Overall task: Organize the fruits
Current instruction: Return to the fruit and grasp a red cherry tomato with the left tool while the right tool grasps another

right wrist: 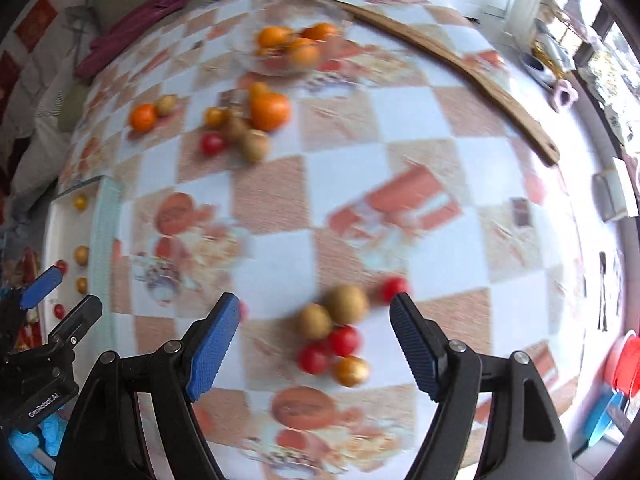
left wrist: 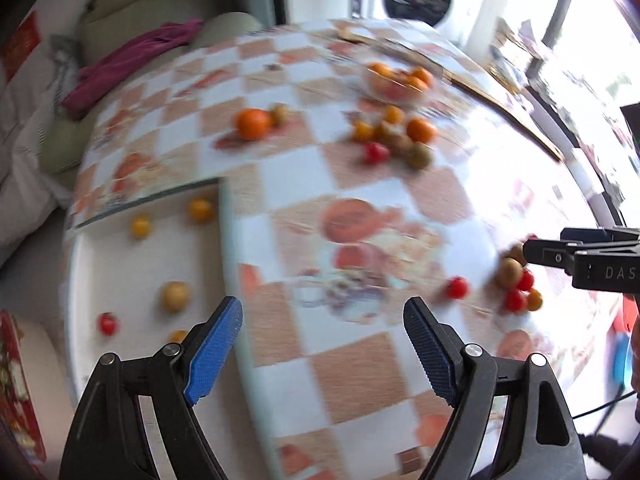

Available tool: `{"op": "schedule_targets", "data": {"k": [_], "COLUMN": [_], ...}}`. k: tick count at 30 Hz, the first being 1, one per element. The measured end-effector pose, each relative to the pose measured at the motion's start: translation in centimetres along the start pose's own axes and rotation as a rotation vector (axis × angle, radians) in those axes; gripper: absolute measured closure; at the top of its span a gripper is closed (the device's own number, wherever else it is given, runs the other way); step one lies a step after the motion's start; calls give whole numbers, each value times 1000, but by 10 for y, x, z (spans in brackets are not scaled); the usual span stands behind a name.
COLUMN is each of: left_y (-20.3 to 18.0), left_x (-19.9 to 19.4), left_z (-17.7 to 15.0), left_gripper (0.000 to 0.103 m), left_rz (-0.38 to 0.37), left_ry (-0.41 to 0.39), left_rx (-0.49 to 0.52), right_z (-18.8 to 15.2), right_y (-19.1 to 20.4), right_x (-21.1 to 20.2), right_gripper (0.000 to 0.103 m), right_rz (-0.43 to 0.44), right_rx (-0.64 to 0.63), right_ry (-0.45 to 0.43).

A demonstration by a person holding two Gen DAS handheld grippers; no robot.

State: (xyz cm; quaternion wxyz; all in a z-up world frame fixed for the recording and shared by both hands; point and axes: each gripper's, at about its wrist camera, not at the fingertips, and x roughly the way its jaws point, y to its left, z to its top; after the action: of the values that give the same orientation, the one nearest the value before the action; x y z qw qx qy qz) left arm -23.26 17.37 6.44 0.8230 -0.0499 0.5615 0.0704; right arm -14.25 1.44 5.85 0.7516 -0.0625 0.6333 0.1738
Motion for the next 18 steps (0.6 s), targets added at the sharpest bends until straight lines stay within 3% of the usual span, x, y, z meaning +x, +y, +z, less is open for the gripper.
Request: {"op": "schedule_targets", "data": {"k": [8, 15, 18], "left_y": [-56, -80, -85], "left_x": [26, 45, 52], "left_z": [-3, -2, 0], "left_gripper": [19, 19, 19], "left_rz": [-36, -33, -29], "left_ry": [40, 56, 63], "left_rx": [59, 76, 70], "right_z": [-16, -19, -18], "right_y": [-56, -63, -64], "right_x": [5, 16, 23], "right_gripper": [23, 45, 49], "right_rz": [-28, -19, -2], "right_rx": [38, -22, -37], "right_ry": [8, 14, 15]}}
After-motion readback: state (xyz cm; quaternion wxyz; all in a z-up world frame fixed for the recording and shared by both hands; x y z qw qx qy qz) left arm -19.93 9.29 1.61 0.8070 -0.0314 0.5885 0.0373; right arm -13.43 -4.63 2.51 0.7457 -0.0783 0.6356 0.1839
